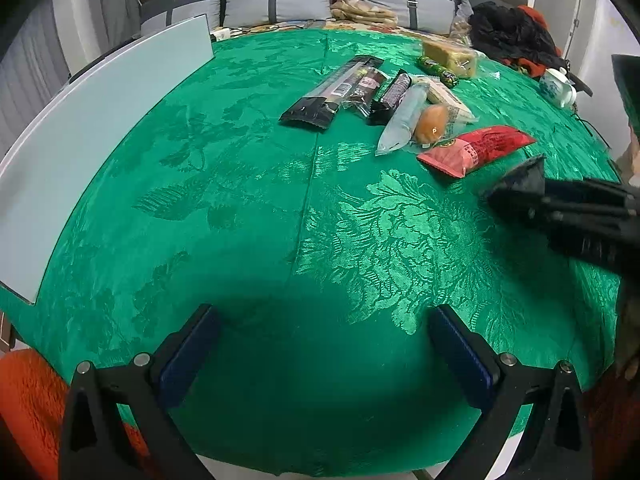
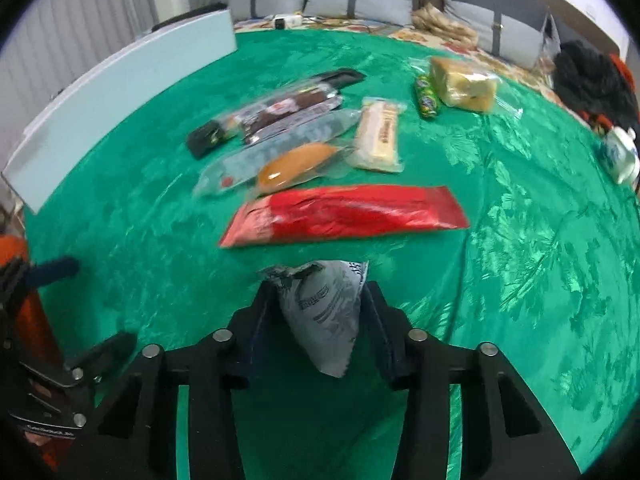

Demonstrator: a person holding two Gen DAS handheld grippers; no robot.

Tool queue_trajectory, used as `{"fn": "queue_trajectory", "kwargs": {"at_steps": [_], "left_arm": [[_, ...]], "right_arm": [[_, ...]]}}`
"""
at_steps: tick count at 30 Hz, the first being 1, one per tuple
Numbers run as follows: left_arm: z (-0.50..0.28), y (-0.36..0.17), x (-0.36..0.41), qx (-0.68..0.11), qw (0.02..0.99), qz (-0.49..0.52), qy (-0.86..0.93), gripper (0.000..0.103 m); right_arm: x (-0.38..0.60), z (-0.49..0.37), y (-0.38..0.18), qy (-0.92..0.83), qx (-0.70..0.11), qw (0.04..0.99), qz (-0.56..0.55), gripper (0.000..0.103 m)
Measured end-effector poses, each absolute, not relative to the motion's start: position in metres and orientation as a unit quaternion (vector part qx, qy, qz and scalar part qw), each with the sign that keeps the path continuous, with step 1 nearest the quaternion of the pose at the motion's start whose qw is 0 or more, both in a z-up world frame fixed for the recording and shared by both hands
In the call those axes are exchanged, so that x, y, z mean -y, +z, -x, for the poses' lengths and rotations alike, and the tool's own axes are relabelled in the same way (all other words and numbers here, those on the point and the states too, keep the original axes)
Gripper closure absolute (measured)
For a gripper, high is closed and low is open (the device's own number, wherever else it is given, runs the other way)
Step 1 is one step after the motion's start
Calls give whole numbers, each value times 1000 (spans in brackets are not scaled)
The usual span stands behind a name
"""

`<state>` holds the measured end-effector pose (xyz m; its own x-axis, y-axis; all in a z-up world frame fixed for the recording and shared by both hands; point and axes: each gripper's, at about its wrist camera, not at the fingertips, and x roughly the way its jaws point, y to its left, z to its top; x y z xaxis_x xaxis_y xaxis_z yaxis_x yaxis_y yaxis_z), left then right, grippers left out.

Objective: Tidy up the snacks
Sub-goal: 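Close the right tool on the white triangular packet and lift it, then grasp the long clear black-capped snack pack with the left tool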

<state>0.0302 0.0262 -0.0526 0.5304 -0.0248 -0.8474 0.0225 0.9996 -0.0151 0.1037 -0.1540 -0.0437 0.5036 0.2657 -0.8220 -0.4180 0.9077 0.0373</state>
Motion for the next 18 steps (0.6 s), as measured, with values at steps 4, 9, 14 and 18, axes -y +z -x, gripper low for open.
{"fn": "queue_trajectory", "kwargs": {"at_steps": [4, 9, 14, 18], "left_arm": [[-30, -52, -26, -483, 876, 4, -9, 0], [-37, -51, -28, -486, 874, 16, -6, 0], [-62, -23, -51, -465, 883, 57, -30, 0], [-125, 4, -60, -454, 889, 37, -36, 0]], "right_arm": [[190, -107, -44, 171, -449, 872, 90, 58], [254, -120, -47, 124, -440, 888, 56, 54], [268, -124, -49, 123, -421, 897, 54, 48], [269, -121, -49, 126, -421, 897, 48, 48]]}}
